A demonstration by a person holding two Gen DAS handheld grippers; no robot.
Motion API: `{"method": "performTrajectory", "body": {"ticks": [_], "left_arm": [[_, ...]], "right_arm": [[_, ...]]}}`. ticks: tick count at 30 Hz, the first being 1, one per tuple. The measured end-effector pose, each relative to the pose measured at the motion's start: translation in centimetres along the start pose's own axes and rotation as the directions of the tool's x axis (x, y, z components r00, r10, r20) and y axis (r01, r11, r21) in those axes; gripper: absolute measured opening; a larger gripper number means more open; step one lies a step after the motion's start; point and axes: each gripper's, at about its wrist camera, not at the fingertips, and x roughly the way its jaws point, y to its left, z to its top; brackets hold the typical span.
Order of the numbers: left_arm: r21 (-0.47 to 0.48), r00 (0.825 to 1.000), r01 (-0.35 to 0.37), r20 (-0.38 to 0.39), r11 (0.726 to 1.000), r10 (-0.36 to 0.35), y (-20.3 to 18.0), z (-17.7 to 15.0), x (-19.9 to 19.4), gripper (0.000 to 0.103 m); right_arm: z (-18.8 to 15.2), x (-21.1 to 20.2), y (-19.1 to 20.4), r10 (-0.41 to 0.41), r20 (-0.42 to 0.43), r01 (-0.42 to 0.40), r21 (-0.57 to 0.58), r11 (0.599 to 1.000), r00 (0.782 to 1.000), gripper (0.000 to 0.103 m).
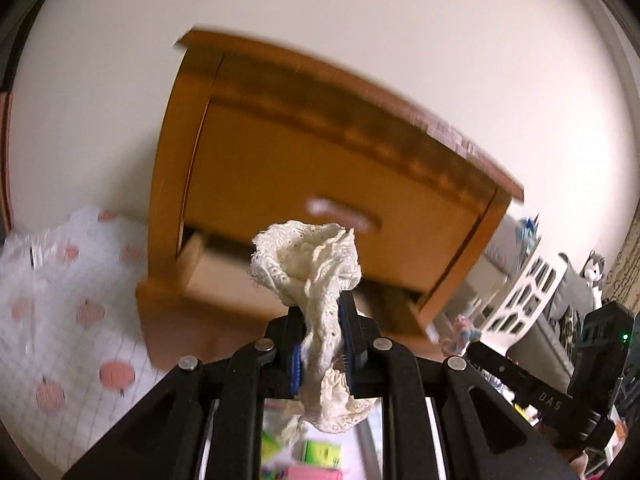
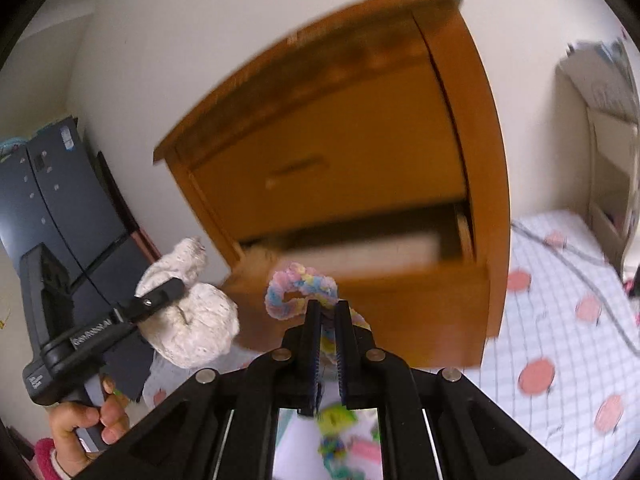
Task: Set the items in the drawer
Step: 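Lower the doily into the open drawer and open left tool while right tool releases the bracelet there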
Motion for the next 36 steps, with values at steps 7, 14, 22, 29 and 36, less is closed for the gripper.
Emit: {"method": "performTrajectory", "body": {"ticks": [7,14,22,29,36], "left_arm": [[0.011,0.998,-0.058,-0.027,0.998,0.058,-0.3,3.6,3.6,0.017],[-0.020,0.983,-0.149,-0.111,0.989,0.145,0.7,3.7,8.1,0.018],[-0.019,0.974,-0.189,-0.128,0.982,0.185,0.7,3.4,10.0,0.047],[-0.014,0.969,-0.197,-0.155,0.980,0.193,0.9,3.0,10.7,0.062],[-0.037,0.963,-0.207,-0.185,0.978,0.196,1.3,2.6,10.9,0.069]], "right_arm": [[4.0,2.4,-1.0,-0.072,-0.033,0.073,0.014,0.997,0.997,0.007],[4.7,5.8,-2.2,-0.121,-0.113,0.125,0.029,0.992,0.986,0.007],[4.8,7.1,-3.1,-0.147,-0.156,0.152,0.019,0.988,0.977,0.010],[4.9,8.3,-3.9,-0.160,-0.183,0.168,0.033,0.985,0.970,0.011],[5.0,8.6,-4.4,-0.184,-0.186,0.195,0.043,0.980,0.965,0.042]]}}
